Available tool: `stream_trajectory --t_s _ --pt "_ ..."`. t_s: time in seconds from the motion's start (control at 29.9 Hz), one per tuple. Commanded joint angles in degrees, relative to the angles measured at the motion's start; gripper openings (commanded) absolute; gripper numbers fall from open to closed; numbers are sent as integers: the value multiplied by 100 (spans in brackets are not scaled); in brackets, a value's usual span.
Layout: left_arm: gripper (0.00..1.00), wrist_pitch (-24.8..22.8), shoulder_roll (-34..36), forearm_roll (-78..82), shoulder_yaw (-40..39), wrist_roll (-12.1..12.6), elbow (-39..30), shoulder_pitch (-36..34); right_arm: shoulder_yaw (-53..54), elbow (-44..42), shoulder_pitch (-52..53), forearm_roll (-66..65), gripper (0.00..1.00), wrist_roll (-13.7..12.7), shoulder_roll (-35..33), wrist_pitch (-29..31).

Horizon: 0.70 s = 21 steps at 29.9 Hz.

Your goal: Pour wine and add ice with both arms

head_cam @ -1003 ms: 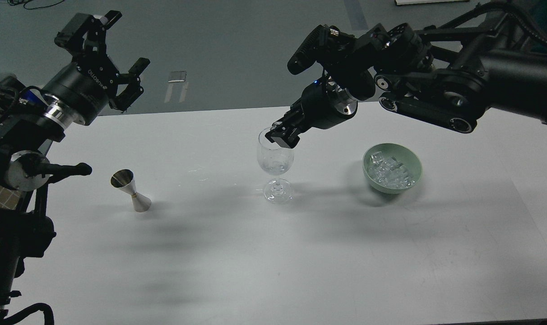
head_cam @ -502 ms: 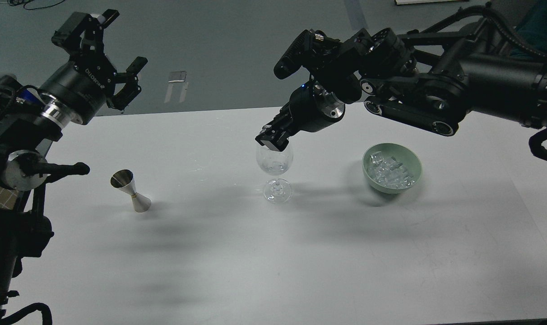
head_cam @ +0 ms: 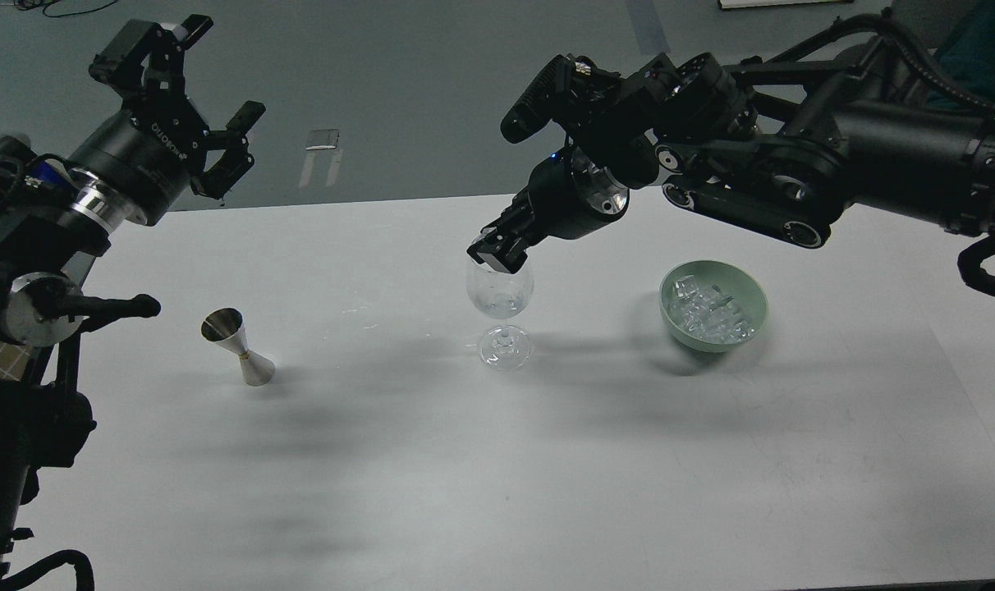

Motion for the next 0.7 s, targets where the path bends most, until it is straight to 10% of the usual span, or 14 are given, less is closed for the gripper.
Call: stream_trajectory --t_s 0.0,0.47,0.67 --pt "98 0 21 0 0 0 0 1 1 4 8 8 37 0 -10 0" --pt "98 0 108 -8 -8 0 0 -17 456 57 280 228 51 0 -423 0" --pt "98 9 100 -52 0 -9 70 -69 1572 -153 421 937 100 -52 -791 0"
